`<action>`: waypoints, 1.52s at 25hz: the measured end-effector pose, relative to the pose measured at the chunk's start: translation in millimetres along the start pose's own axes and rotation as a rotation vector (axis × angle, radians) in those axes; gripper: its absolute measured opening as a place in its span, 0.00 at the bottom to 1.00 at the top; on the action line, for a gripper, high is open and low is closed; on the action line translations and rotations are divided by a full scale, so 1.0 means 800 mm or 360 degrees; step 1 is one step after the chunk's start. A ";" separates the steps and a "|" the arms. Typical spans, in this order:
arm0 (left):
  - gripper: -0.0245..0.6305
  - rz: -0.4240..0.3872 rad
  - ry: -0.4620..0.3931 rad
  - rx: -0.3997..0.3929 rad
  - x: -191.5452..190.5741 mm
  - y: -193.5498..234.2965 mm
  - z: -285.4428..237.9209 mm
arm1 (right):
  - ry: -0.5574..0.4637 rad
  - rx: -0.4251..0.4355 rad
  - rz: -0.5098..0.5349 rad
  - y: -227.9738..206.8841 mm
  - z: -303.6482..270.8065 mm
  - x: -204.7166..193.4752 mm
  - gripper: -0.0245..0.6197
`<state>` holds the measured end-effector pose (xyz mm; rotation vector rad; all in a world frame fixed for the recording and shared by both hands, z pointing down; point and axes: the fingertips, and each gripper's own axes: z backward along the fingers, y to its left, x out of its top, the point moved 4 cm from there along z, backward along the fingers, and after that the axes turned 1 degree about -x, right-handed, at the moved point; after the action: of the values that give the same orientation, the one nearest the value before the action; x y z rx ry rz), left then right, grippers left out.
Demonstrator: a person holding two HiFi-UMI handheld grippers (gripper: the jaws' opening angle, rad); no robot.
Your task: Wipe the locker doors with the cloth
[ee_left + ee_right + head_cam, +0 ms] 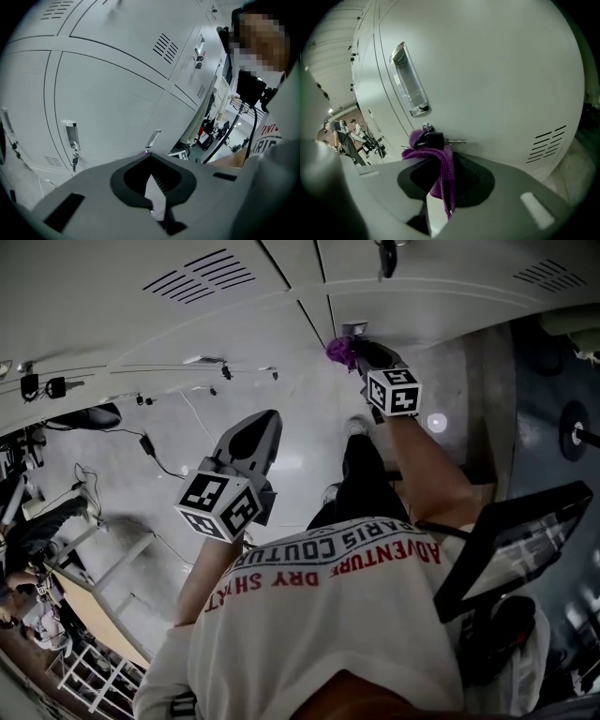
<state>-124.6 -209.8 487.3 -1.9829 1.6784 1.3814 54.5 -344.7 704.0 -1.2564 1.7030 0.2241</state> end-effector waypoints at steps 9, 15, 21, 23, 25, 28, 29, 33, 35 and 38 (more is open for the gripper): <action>0.04 -0.0024 0.0036 -0.0072 -0.001 -0.021 -0.021 | -0.0046 -0.0114 -0.0126 -0.050 0.030 -0.002 0.16; 0.04 -0.0035 0.0069 -0.0114 -0.006 -0.030 -0.034 | -0.0103 -0.0252 -0.0227 -0.108 0.060 -0.001 0.16; 0.04 -0.0038 0.0082 -0.0123 -0.010 -0.033 -0.037 | -0.0178 -0.0439 -0.0341 -0.170 0.096 0.004 0.16; 0.04 -0.0041 0.0083 -0.0123 -0.010 -0.034 -0.035 | -0.0192 -0.0494 -0.0371 -0.187 0.107 0.006 0.16; 0.04 -0.0044 0.0083 -0.0122 -0.009 -0.035 -0.033 | -0.0199 -0.0543 -0.0408 -0.200 0.116 0.005 0.16; 0.04 -0.0049 0.0075 -0.0117 -0.007 -0.036 -0.030 | -0.0224 -0.0601 -0.0526 -0.216 0.126 0.005 0.16; 0.04 -0.0051 0.0068 -0.0116 -0.006 -0.038 -0.028 | -0.0231 -0.0607 -0.0543 -0.217 0.129 0.007 0.16; 0.04 -0.0073 0.0016 -0.0140 0.005 -0.050 -0.007 | -0.0217 -0.0584 -0.0516 -0.202 0.148 0.011 0.15; 0.04 -0.0082 -0.0014 -0.0147 0.010 -0.053 0.011 | -0.0245 -0.0539 -0.0502 -0.184 0.163 0.016 0.15; 0.04 -0.0094 -0.0039 -0.0151 0.006 -0.056 0.050 | -0.0290 -0.0448 -0.0478 -0.128 0.195 0.031 0.15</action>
<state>-106.8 -171.3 444.6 -2.0395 1.5583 1.4843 228.9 -308.4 642.7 -1.6279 1.3395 0.3951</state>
